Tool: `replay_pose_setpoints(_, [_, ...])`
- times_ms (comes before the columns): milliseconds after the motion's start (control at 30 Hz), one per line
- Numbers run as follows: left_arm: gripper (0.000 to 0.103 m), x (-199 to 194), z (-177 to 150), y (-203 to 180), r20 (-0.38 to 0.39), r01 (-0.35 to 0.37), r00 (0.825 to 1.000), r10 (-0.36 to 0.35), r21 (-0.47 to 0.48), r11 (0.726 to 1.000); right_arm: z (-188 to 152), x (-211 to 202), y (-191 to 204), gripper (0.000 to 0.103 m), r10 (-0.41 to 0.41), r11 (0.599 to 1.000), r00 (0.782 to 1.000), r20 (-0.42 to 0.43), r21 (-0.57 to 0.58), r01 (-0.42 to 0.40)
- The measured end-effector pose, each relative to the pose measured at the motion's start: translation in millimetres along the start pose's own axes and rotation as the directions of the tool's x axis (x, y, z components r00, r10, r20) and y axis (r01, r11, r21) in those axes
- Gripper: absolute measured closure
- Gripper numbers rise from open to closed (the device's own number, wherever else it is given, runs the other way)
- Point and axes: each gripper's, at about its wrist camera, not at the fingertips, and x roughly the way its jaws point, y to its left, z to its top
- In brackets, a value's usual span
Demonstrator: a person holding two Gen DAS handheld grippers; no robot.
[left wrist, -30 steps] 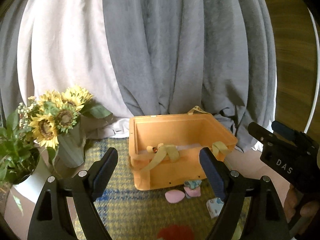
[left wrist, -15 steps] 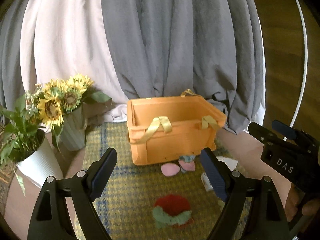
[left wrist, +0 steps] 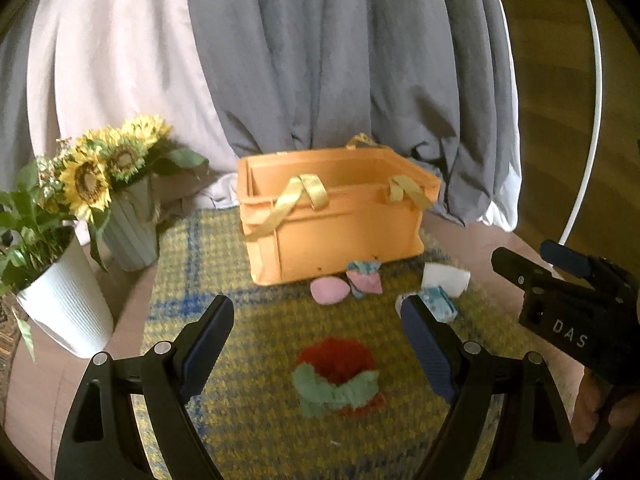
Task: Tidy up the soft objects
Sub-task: 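Withdraw both tools from the crate back toward the remaining objects, then grasp the red-green fluffy plush with the left tool while the right tool grasps the green frog sponge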
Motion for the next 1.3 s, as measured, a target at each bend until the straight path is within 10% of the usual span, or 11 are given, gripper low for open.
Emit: replay_pose_setpoints(1300, [0.025,109.8,-70.9,-9.5,-0.247,0.090,0.965,-0.087,0.002,0.996,-97.9,76.7,0.6,0.036,0.008,1.000,0.955,-0.296,0.020,-0.002])
